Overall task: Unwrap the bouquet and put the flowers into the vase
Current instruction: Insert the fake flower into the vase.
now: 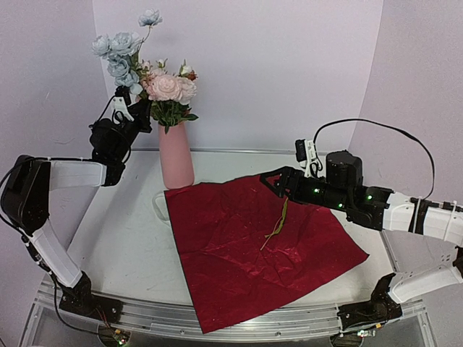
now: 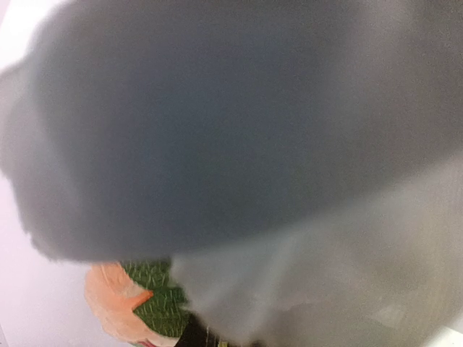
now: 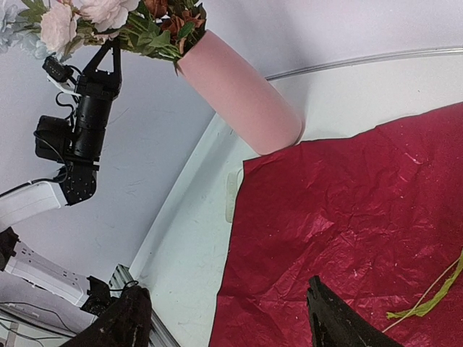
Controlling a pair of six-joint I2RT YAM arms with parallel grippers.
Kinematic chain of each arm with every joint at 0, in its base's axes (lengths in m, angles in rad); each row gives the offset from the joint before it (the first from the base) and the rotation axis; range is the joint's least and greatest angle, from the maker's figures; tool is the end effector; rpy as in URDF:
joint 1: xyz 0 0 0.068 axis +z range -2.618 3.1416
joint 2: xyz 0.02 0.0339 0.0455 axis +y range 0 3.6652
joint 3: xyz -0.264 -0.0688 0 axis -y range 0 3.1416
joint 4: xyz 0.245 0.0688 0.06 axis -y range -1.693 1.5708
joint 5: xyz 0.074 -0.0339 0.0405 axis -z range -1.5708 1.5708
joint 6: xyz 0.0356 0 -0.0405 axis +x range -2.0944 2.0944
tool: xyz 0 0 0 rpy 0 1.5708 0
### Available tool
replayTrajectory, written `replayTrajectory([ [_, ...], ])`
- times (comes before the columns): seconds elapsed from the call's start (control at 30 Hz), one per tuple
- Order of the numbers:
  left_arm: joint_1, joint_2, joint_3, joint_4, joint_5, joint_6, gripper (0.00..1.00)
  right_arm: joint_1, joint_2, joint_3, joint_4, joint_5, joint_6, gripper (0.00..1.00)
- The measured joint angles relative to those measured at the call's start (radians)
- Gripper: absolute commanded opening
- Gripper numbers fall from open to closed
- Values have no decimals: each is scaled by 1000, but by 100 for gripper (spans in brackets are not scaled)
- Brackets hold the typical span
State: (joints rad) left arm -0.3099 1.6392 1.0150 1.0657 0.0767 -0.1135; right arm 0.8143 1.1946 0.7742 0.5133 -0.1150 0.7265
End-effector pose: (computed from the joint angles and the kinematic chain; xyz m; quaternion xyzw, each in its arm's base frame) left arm 0.3524 -0.1157 0.3292 0.0847 0.5290 -0.1974 0.8210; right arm 0.1893 0.2065 0.3240 -0.0719 0.6699 0.5417 0.5026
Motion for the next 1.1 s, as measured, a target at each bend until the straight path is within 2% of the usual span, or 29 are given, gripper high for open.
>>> replayTrajectory([
  [0.37, 2, 56, 6, -41, 34, -17, 0, 0, -5, -10, -2, 4, 0, 75],
  [1.1, 0, 38, -19, -111, 60, -43, 1, 0, -2, -10, -2, 4, 0, 75],
])
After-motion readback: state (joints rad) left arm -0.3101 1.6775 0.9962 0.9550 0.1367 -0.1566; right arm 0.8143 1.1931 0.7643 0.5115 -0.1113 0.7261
